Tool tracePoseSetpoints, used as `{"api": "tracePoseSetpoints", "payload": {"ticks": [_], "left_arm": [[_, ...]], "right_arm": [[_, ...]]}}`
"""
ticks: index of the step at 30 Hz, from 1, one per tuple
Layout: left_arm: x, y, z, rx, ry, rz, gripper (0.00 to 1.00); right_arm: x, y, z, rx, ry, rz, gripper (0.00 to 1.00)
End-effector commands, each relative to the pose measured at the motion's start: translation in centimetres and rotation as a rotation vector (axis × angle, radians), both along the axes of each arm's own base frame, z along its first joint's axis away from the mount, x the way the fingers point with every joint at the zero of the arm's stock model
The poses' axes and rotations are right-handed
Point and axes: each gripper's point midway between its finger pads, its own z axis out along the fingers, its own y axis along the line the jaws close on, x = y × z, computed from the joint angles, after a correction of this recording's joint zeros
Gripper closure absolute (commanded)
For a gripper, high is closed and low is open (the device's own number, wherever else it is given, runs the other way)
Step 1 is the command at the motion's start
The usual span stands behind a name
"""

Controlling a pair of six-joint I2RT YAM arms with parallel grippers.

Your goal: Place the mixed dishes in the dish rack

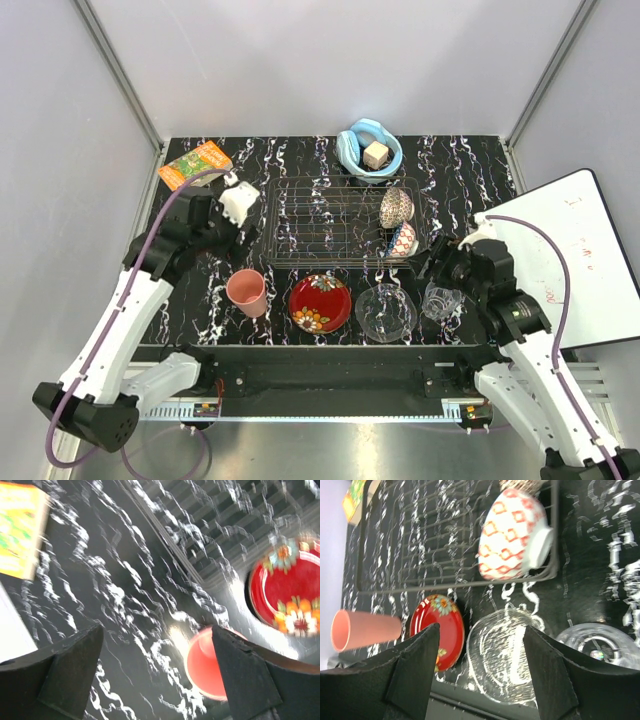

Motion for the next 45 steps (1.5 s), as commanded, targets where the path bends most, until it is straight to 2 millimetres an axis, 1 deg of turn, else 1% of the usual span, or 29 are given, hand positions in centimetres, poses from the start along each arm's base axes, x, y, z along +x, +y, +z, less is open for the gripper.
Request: {"api": "tracePoseSetpoints", "payload": {"ticks": [1,2,3,4,5,6,7,9,10,11,12,14,15,16,18,20,21,23,26,28,29,31,32,33,35,36,39,40,45], "left_arm": [[-2.8,-0.8,-1.9,0.014,0.114,-0.128,0.13],[-3.4,-1.8,-2.2,-0.013,0.154,-0.178,0.14],[-3.7,-2.2,-2.1,-0.019,0.172,-0.2,0.17],[-4.3,-2.9,-2.0,-0.014,0.188,-0.235,0.18],[-4.3,-3.3,-2.3,-0.005,0.202,-0.245,0.18],[-4.3,-3.7,-2.2,-0.005,0.203,-0.256,0.18],[-4.5,-4.3,-2.3,-0.003,0.207,-0.279,0.18],[-4.4,-5.1,-2.8,-0.002,0.236,-0.289,0.18],[-4.3,-5.6,-2.5,-0.009,0.228,-0.298,0.18],[-4.1,-5.9,-2.8,-0.014,0.244,-0.3,0.19],[-3.9,-6.2,-2.7,-0.025,0.245,-0.294,0.19],[-3.3,-6.4,-2.5,-0.035,0.222,-0.283,0.2],[-3.2,-6.4,-2.5,-0.038,0.217,-0.276,0.2],[-2.7,-6.4,-2.4,-0.039,0.196,-0.264,0.2],[-2.7,-6.3,-2.1,-0.043,0.178,-0.259,0.2],[-2.6,-6.0,-1.9,-0.039,0.159,-0.249,0.2],[-2.6,-5.9,-2.2,-0.035,0.159,-0.245,0.2],[-2.7,-5.7,-2.1,-0.035,0.149,-0.237,0.2],[-2.8,-5.5,-2.4,-0.036,0.14,-0.228,0.2],[-2.7,-5.3,-2.4,-0.03,0.131,-0.218,0.2],[-2.6,-5.2,-2.3,-0.03,0.122,-0.215,0.19],[-2.6,-5.1,-2.2,-0.028,0.116,-0.208,0.19],[-2.5,-5.1,-2.1,-0.031,0.113,-0.206,0.19],[-2.6,-5.1,-2.0,-0.035,0.11,-0.205,0.19],[-2.6,-5.1,-2.1,-0.036,0.109,-0.203,0.19],[-2.5,-5.0,-2.2,-0.036,0.109,-0.2,0.19],[-2.6,-5.0,-2.3,-0.041,0.11,-0.2,0.19],[-2.6,-5.0,-2.4,-0.041,0.112,-0.196,0.19],[-2.5,-4.8,-2.4,-0.039,0.104,-0.19,0.19]], "right_arm": [[-0.1,2.7,0.1,0.048,-0.003,0.106,0.24],[-0.3,3.1,-0.4,0.049,0.01,0.121,0.24],[-0.9,4.4,-0.4,0.054,0.012,0.163,0.25],[-1.1,5.1,-1.0,0.047,0.029,0.185,0.25],[-1.5,6.0,-1.5,0.038,0.042,0.211,0.25],[-2.1,7.3,-1.5,0.032,0.033,0.248,0.24],[-2.3,8.3,-2.4,0.013,0.062,0.274,0.23],[-2.2,9.6,-2.8,0.002,0.065,0.285,0.23],[-2.8,11.0,-3.6,-0.014,0.094,0.33,0.23],[-2.9,11.5,-4.2,-0.02,0.108,0.342,0.23],[-2.4,12.0,-4.3,-0.02,0.094,0.328,0.24],[-2.6,13.0,-6.0,-0.042,0.128,0.352,0.23],[-2.3,13.6,-6.0,-0.034,0.119,0.358,0.24],[-2.1,13.9,-7.0,-0.052,0.136,0.362,0.24],[-1.7,14.6,-7.9,-0.066,0.145,0.374,0.24],[-1.3,15.3,-7.9,-0.067,0.136,0.385,0.24],[-0.9,15.6,-8.4,-0.073,0.139,0.387,0.24],[-0.2,16.1,-8.4,-0.083,0.119,0.392,0.24],[0.6,16.9,-9.5,-0.11,0.121,0.405,0.24],[1.0,17.5,-9.6,-0.115,0.115,0.42,0.24],[1.2,17.8,-10.1,-0.123,0.123,0.424,0.24],[1.5,18.1,-10.5,-0.134,0.126,0.436,0.24],[1.5,18.2,-11.2,-0.149,0.142,0.439,0.24],[2.1,18.8,-10.6,-0.132,0.116,0.438,0.24],[2.3,19.0,-11.3,-0.146,0.122,0.445,0.24],[2.5,19.2,-11.2,-0.144,0.119,0.445,0.24],[2.4,19.8,-11.9,-0.145,0.137,0.471,0.24],[2.2,19.9,-12.4,-0.147,0.148,0.48,0.24],[1.6,20.2,-13.2,-0.133,0.185,0.495,0.25]]}}
